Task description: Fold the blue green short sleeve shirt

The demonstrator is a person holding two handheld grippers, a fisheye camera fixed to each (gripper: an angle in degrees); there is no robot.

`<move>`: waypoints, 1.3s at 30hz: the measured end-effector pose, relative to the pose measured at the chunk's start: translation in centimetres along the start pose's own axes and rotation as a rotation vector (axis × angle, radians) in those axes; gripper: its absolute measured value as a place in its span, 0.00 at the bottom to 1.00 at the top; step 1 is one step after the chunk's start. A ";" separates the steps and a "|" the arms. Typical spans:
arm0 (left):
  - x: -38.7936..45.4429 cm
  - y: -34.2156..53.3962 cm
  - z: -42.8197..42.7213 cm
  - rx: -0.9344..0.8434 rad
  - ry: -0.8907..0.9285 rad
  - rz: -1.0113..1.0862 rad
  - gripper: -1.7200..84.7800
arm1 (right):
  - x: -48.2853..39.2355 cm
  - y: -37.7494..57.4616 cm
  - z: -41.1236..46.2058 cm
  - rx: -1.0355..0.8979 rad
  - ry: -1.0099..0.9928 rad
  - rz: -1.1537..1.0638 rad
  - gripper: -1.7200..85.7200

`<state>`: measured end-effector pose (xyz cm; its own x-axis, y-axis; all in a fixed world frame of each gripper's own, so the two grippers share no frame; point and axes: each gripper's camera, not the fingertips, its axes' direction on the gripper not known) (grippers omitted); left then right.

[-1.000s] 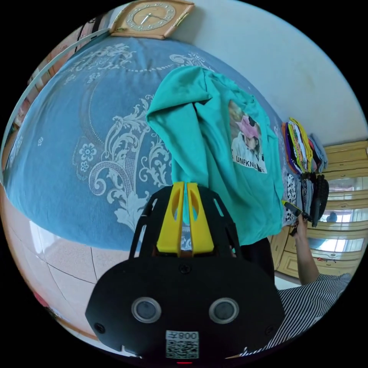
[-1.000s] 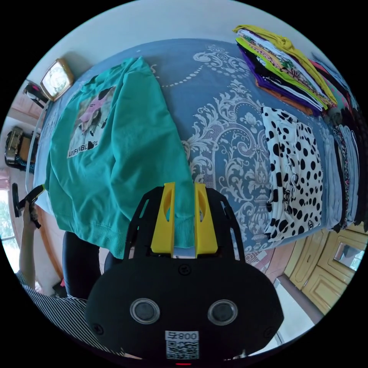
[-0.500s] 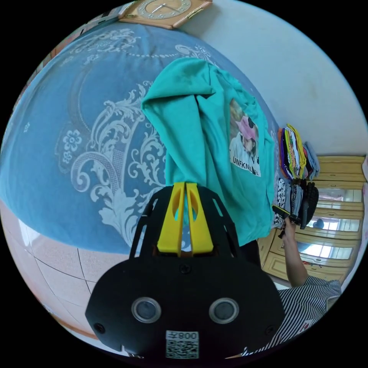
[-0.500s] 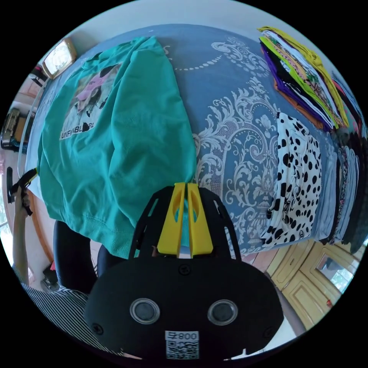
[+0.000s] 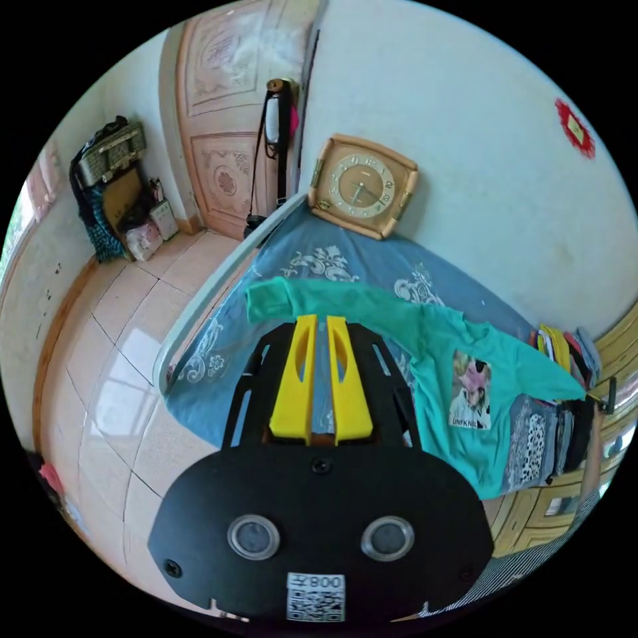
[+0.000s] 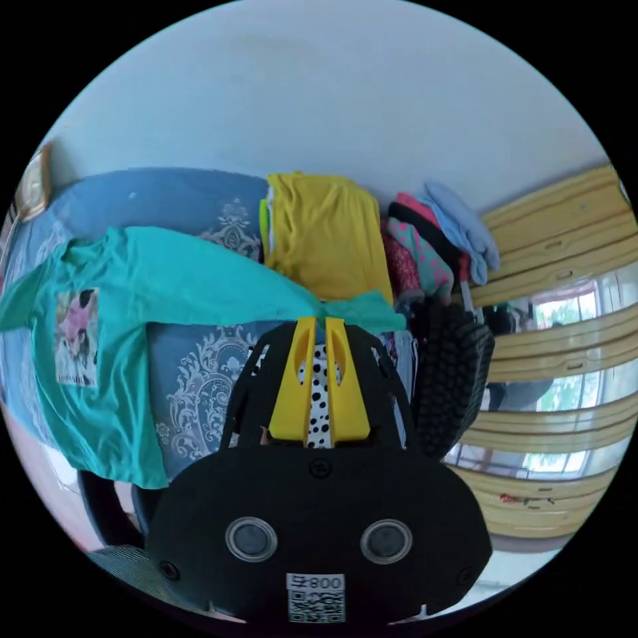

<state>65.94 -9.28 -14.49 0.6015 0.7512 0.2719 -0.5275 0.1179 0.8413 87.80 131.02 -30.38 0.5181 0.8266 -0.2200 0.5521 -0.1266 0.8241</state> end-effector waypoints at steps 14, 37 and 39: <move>4.7 30.4 9.5 -0.566 0.613 0.058 0.10 | -11.4 29.7 17.1 -0.302 -0.897 -0.168 0.10; 2.9 32.7 0.0 -0.581 0.656 0.093 0.03 | -5.4 45.2 24.9 -0.326 -0.956 0.000 0.05; 0.8 33.1 -2.4 -0.540 0.754 0.012 0.03 | -4.8 45.8 25.2 -0.338 -1.047 -0.022 0.04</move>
<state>47.52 -3.23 12.46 0.1449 0.9556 -0.2566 -0.8531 0.2521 0.4568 127.06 107.48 -4.73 0.8964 -0.0679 -0.4379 0.4429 0.1713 0.8801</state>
